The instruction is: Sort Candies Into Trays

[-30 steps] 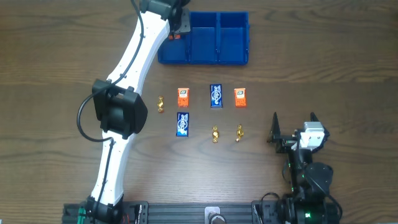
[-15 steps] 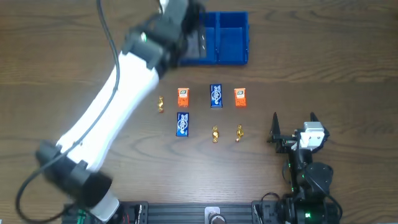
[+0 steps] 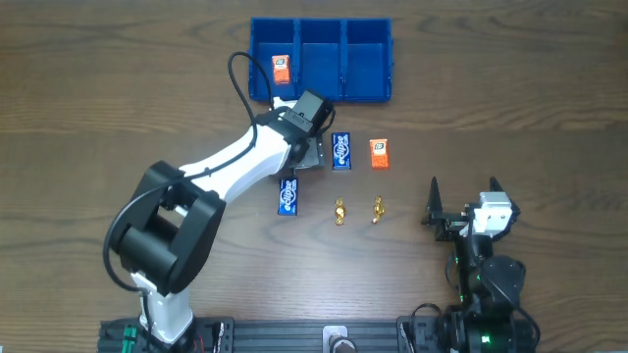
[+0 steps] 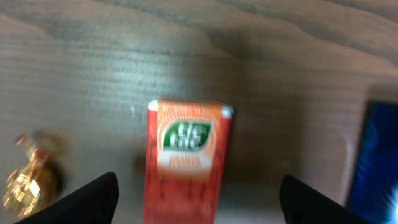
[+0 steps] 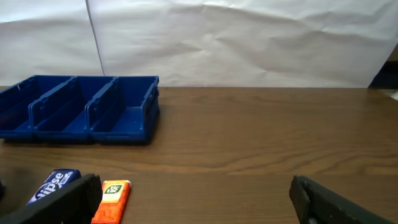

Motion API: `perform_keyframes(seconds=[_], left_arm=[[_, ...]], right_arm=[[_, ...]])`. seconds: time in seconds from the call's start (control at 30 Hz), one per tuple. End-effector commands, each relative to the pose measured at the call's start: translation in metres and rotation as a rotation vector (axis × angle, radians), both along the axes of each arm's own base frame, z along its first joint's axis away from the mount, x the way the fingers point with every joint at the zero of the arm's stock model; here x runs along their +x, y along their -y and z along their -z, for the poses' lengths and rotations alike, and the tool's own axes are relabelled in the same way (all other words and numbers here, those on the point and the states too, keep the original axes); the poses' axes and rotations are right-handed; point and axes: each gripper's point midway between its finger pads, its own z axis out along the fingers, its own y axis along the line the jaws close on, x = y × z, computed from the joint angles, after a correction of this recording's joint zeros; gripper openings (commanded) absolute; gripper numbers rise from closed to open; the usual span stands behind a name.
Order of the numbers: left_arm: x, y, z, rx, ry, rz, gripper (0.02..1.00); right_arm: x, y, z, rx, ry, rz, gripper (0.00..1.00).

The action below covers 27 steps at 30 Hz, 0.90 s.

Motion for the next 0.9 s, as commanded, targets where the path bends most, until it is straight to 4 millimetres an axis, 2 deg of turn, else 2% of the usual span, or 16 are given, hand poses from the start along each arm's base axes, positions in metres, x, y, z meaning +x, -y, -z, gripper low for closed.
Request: perform_keyframes(seconds=[0.03, 0.07, 0.1, 0.17, 0.27, 0.33, 0.4, 0.43, 0.57, 0.63, 0.67, 0.7, 0.77, 0.83, 0.9], left_arm=[[0.009, -0.004, 0.011, -0.028, -0.025, 0.038, 0.790], [0.009, -0.005, 0.012, -0.021, -0.027, 0.058, 0.763], [0.008, -0.005, 0.015, -0.017, -0.035, 0.078, 0.673], [0.008, -0.006, 0.018, -0.011, -0.041, 0.083, 0.601], [0.007, -0.005, 0.020, -0.013, -0.047, 0.084, 0.380], [0.009, -0.003, 0.016, -0.022, -0.038, 0.085, 0.347], [0.028, 0.005, -0.031, -0.060, 0.066, 0.088, 0.323], [0.041, 0.005, -0.068, -0.058, 0.143, 0.079, 0.318], [0.076, -0.001, -0.174, -0.044, 0.330, 0.079, 0.327], [0.099, -0.010, -0.214, -0.054, 0.394, 0.064, 0.329], [0.110, -0.016, -0.226, -0.054, 0.415, 0.051, 0.327], [0.121, -0.022, -0.234, -0.054, 0.430, 0.036, 0.325], [0.139, -0.029, -0.237, -0.050, 0.434, 0.027, 0.321], [0.160, -0.033, -0.224, -0.025, 0.413, 0.026, 0.321], [0.175, -0.036, -0.198, -0.001, 0.361, 0.016, 0.323]], right_arm=[[0.000, 0.000, 0.001, -0.011, -0.003, -0.001, 0.998], [0.000, 0.000, 0.001, -0.011, -0.003, -0.001, 0.998], [0.000, 0.000, 0.001, -0.011, -0.003, -0.001, 0.998], [0.000, 0.000, 0.001, -0.011, -0.003, -0.001, 0.998], [0.000, 0.000, 0.001, -0.011, -0.003, -0.001, 0.998], [0.000, 0.000, 0.001, -0.011, -0.003, -0.001, 0.998], [0.000, 0.000, 0.001, -0.011, -0.003, -0.001, 0.998], [0.000, 0.000, 0.001, -0.011, -0.003, -0.001, 0.998], [0.000, 0.000, 0.001, -0.011, -0.003, -0.001, 0.998], [0.000, 0.000, 0.001, -0.011, -0.003, -0.001, 0.998], [0.000, 0.000, 0.001, -0.011, -0.003, -0.001, 0.998], [0.000, 0.000, 0.001, -0.011, -0.003, -0.001, 0.998], [0.000, 0.000, 0.001, -0.011, -0.003, -0.001, 0.998], [0.000, 0.000, 0.001, -0.011, -0.003, -0.001, 0.998], [0.000, 0.000, 0.001, -0.011, -0.003, -0.001, 0.998]])
